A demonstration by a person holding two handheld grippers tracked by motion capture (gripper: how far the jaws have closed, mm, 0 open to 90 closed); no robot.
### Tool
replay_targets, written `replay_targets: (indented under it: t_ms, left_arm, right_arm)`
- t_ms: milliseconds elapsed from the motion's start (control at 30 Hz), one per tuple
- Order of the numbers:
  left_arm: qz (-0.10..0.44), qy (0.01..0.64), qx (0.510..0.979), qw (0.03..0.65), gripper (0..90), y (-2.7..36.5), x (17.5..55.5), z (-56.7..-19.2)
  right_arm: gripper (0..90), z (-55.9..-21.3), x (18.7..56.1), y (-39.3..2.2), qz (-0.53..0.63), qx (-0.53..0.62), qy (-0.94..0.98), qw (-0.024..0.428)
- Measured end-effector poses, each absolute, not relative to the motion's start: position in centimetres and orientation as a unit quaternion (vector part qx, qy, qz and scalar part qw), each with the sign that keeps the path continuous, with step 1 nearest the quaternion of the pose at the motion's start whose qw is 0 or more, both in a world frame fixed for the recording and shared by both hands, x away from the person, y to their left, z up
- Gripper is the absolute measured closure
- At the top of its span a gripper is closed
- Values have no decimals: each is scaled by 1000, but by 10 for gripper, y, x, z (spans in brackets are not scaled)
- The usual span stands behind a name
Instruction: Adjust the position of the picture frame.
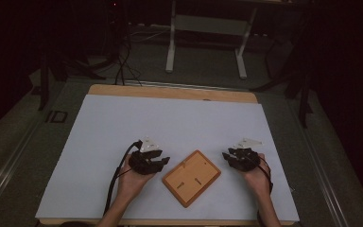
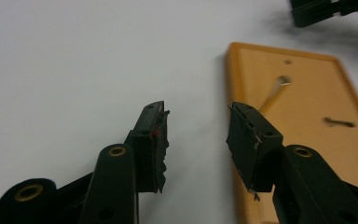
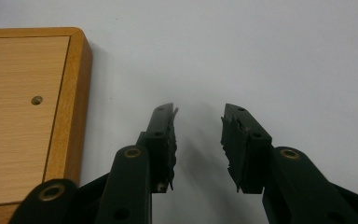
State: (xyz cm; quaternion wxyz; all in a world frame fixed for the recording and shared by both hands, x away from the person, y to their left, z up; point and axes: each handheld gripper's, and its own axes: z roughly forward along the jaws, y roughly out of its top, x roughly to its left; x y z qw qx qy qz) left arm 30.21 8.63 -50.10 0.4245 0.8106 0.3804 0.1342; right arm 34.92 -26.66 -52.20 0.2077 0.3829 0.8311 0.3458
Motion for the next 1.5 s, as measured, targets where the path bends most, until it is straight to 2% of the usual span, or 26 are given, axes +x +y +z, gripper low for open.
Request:
replay_targets:
  t_ms: [267, 433, 667, 900, 1167, 1500]
  left_arm:
    - [109, 359, 822, 428, 573, 66, 298, -503]
    - [98, 362, 822, 429, 612, 63, 300, -500]
    - [87, 340, 843, 407, 633, 48, 301, -499]
    - [80, 349, 842, 404, 634, 35, 310, -506]
    - [72, 364, 833, 410, 673, 28, 316, -518]
    - [79, 359, 836, 407, 783, 23, 315, -522]
  right_arm:
    - [605, -521, 349, -266, 347, 380, 831, 210]
    - [604, -521, 349, -268, 348, 382, 830, 209]
    - [601, -521, 349, -267, 348, 381, 831, 209]
    - [597, -521, 349, -268, 349, 382, 829, 210]
    - [596, -521, 349, -271, 353, 379, 830, 208]
    - [596, -522, 350, -272, 354, 379, 830, 206]
